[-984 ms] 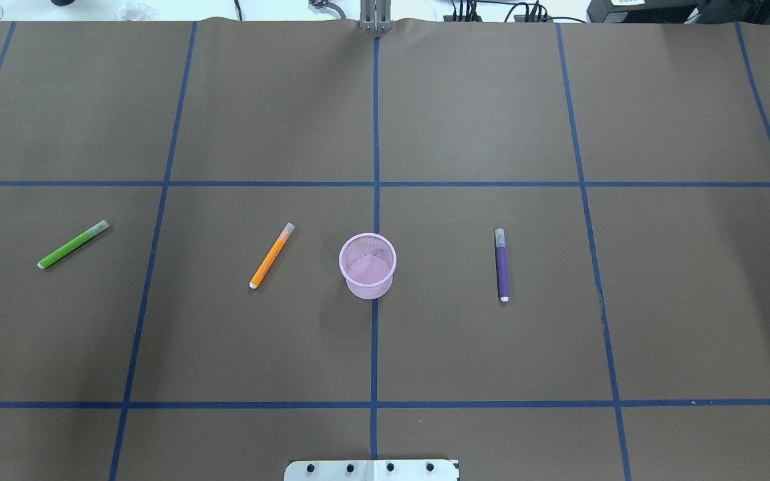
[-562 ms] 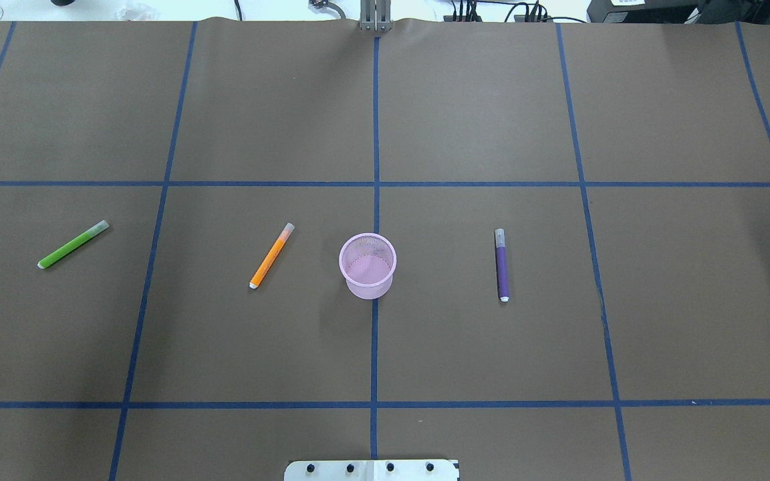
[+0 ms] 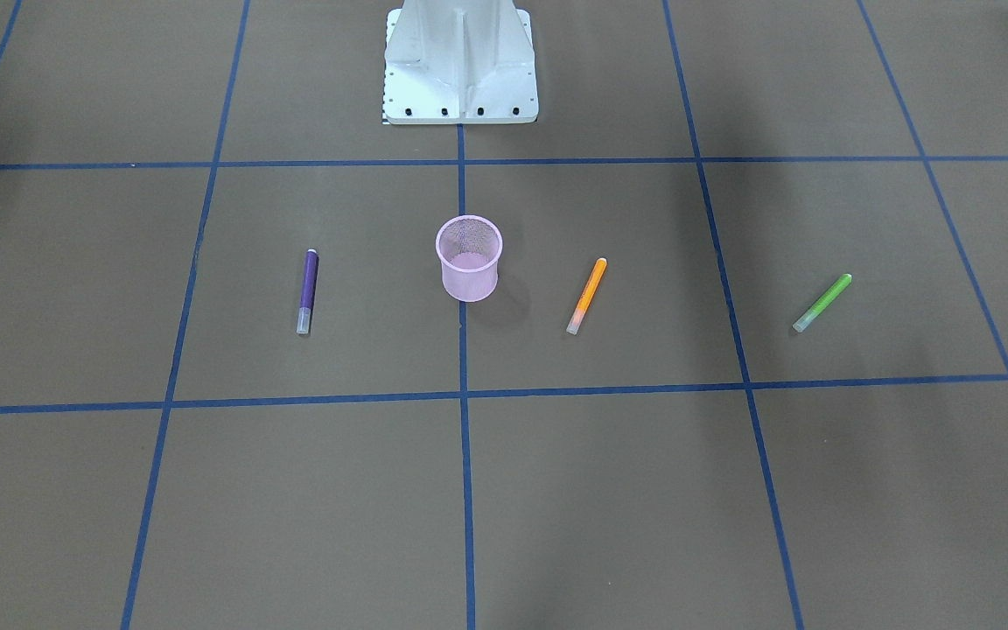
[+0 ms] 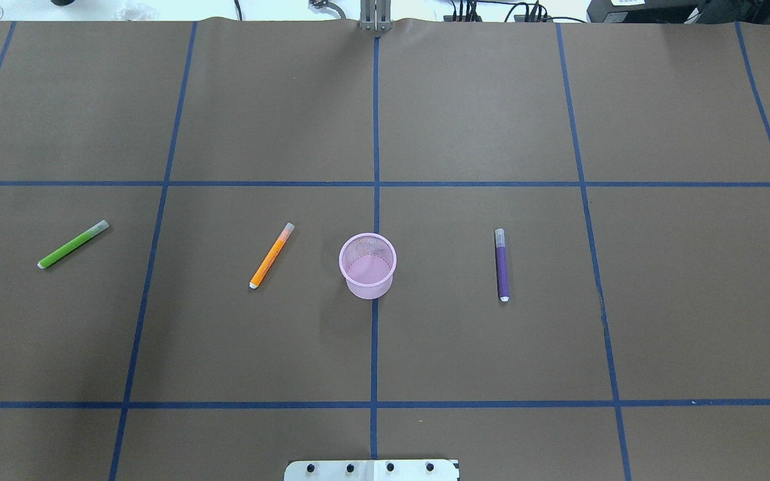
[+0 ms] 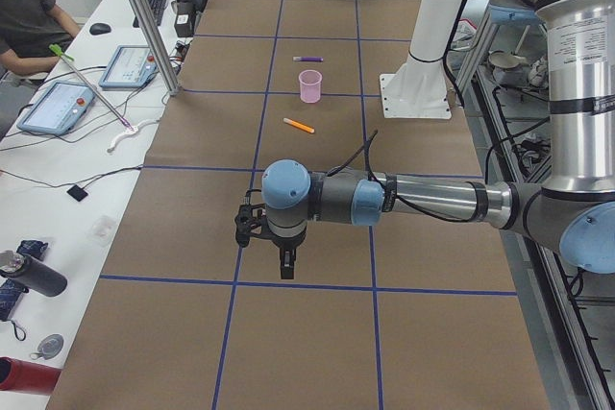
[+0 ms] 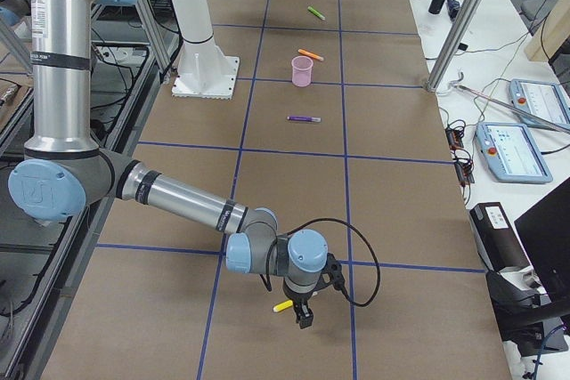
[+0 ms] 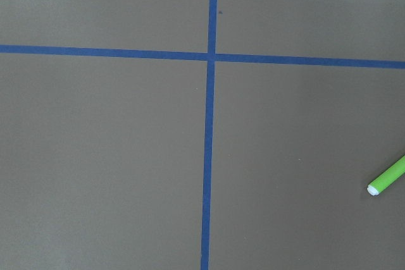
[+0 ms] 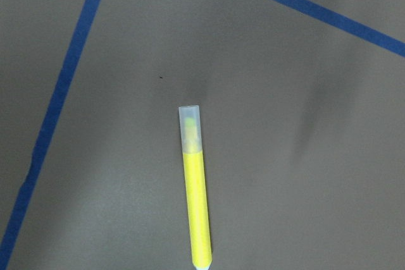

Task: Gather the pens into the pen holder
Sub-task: 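Lower the right gripper onto the yellow highlighter and close on it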

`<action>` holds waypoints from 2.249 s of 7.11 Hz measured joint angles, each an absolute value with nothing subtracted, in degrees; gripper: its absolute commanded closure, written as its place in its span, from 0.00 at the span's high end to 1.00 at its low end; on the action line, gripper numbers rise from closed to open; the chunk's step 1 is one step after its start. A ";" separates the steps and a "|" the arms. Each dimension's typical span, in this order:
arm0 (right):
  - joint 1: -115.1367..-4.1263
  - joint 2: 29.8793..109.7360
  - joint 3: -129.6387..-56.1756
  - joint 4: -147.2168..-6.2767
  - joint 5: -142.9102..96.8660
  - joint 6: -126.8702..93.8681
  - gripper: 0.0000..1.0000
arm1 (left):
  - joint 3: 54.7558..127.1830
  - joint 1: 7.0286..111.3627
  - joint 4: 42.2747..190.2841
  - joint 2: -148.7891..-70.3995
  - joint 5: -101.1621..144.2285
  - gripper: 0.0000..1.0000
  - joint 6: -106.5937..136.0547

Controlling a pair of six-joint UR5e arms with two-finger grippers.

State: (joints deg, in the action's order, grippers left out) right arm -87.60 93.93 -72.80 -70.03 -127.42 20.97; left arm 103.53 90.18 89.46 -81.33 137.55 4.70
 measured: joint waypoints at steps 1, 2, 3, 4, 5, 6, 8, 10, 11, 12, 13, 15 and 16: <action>-86.78 93.67 -71.64 -67.93 -128.07 19.27 0.99 | 103.53 90.17 89.47 -81.33 137.55 1.00 4.77; -85.75 93.46 -71.33 -66.93 -129.07 17.67 0.98 | 103.53 90.15 89.50 -81.34 137.55 1.00 4.84; -84.84 93.18 -71.23 -66.49 -130.02 16.22 0.96 | 103.52 90.12 89.51 -81.34 137.55 1.00 4.89; -84.38 92.96 -71.02 -66.29 -130.76 15.36 0.95 | 103.46 90.10 89.51 -81.36 137.55 1.00 4.91; -84.18 92.84 -70.76 -66.22 -131.05 14.97 0.94 | 103.34 90.07 89.52 -81.37 137.55 1.00 4.90; -83.99 92.78 -70.59 -66.21 -131.11 14.83 0.92 | 103.22 90.05 89.51 -81.38 137.55 1.00 4.87; -83.04 92.32 -70.14 -66.24 -131.04 14.79 0.85 | 103.16 90.06 89.55 -81.41 137.55 1.00 4.84; -82.43 91.65 -69.26 -66.19 -130.91 14.84 0.83 | 103.16 90.06 89.56 -81.46 137.55 1.00 4.83; -82.20 91.37 -68.77 -66.19 -130.86 14.85 0.82 | 103.16 90.07 89.56 -81.47 137.55 1.00 4.83; -81.97 90.91 -68.04 -66.20 -130.84 14.85 0.82 | 103.13 90.09 89.56 -81.47 137.55 1.00 4.83; -81.77 90.37 -67.55 -66.24 -130.81 14.85 0.76 | 103.13 90.09 89.56 -81.47 137.55 1.00 4.85; -81.22 89.41 -66.76 -66.28 -130.73 14.84 0.73 | 103.25 90.09 89.56 -81.53 137.55 1.00 4.93; -80.96 88.93 -66.21 -66.32 -130.72 14.80 0.73 | 103.33 90.09 89.56 -81.57 137.55 1.00 4.97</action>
